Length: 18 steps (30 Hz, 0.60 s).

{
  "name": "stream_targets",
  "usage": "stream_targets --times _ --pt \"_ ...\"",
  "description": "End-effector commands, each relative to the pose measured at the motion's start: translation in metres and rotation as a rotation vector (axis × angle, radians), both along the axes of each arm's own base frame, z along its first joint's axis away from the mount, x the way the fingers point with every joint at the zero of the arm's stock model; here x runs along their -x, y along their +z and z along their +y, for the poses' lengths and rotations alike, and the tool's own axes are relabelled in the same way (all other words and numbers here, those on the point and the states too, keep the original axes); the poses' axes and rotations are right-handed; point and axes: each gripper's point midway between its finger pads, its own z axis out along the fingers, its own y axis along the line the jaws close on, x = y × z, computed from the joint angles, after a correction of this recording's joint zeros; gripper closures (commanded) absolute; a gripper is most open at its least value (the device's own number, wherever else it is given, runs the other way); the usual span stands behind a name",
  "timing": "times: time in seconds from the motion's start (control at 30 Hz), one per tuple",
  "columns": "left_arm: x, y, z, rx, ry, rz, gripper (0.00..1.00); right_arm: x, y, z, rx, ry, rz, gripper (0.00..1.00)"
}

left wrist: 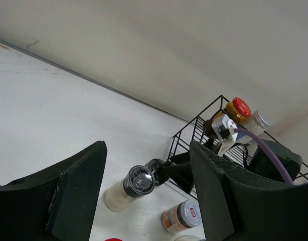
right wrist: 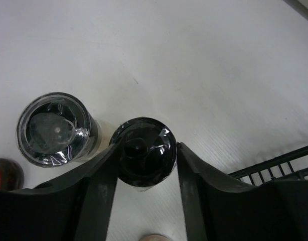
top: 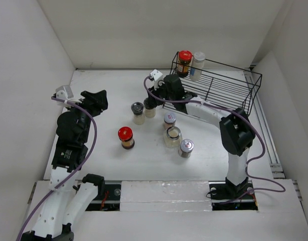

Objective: Organize the condiment bottles

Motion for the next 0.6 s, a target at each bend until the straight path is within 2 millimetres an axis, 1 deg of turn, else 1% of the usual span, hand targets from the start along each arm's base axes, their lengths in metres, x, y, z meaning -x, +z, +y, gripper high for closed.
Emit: stream_targets --times 0.0,0.03,0.07,0.1,0.13,0.17,0.2,0.23,0.3,0.33,0.37,0.4,0.43,0.47,0.5,0.53,0.57 --pt "0.0 0.013 0.0 -0.003 -0.006 -0.052 0.37 -0.012 0.012 0.016 -0.038 0.022 -0.061 0.48" --pt "-0.002 0.01 -0.001 -0.004 -0.006 -0.043 0.37 -0.014 0.011 0.018 -0.047 0.019 -0.06 0.53" --pt "-0.002 0.01 -0.001 -0.004 -0.006 -0.043 0.37 -0.015 0.015 0.02 -0.065 0.016 -0.069 0.58" --pt "-0.002 0.01 -0.001 -0.004 -0.006 -0.043 0.37 -0.018 0.013 0.022 -0.071 0.016 -0.078 0.6" --pt "-0.002 0.01 -0.002 -0.005 -0.015 -0.043 0.37 -0.02 0.018 0.024 -0.097 0.012 -0.095 0.71" --pt "0.0 0.013 -0.002 -0.003 -0.015 -0.052 0.37 -0.022 0.018 0.023 -0.107 -0.005 -0.1 0.81" --pt "0.0 0.013 -0.002 -0.003 -0.015 -0.052 0.37 -0.022 0.023 0.024 -0.126 -0.008 -0.11 0.87" --pt "0.0 0.013 -0.002 -0.003 -0.015 -0.052 0.37 -0.021 0.038 0.022 -0.154 -0.007 -0.148 0.89" --pt "0.0 0.013 -0.002 -0.003 -0.015 -0.052 0.37 -0.017 0.06 0.021 -0.201 -0.01 -0.188 0.89" --pt "0.0 0.015 -0.002 -0.001 -0.015 -0.061 0.37 -0.018 0.072 0.015 -0.222 -0.02 -0.204 0.89" --pt "0.001 0.015 -0.004 -0.002 -0.027 -0.061 0.37 -0.014 0.101 0.009 -0.252 -0.029 -0.247 0.91" --pt "0.001 0.017 -0.004 0.0 -0.027 -0.07 0.37 -0.01 0.117 0.007 -0.269 -0.029 -0.269 0.91" --pt "0.001 0.018 -0.008 -0.002 -0.047 -0.071 0.37 -0.008 0.129 -0.001 -0.28 -0.037 -0.288 0.91" --pt "-0.001 0.014 -0.01 -0.014 -0.059 -0.061 0.37 0.002 0.164 -0.009 -0.319 -0.035 -0.339 0.91" --pt "-0.002 0.013 -0.013 -0.014 -0.074 -0.066 0.36 0.004 0.182 -0.018 -0.336 -0.046 -0.367 0.91" --pt "0.0 0.02 -0.021 -0.013 -0.121 -0.094 0.34 0.007 0.2 -0.027 -0.355 -0.054 -0.396 0.91" --pt "0.001 0.019 -0.026 -0.025 -0.147 -0.101 0.34 0.007 0.221 -0.042 -0.374 -0.068 -0.433 0.91"
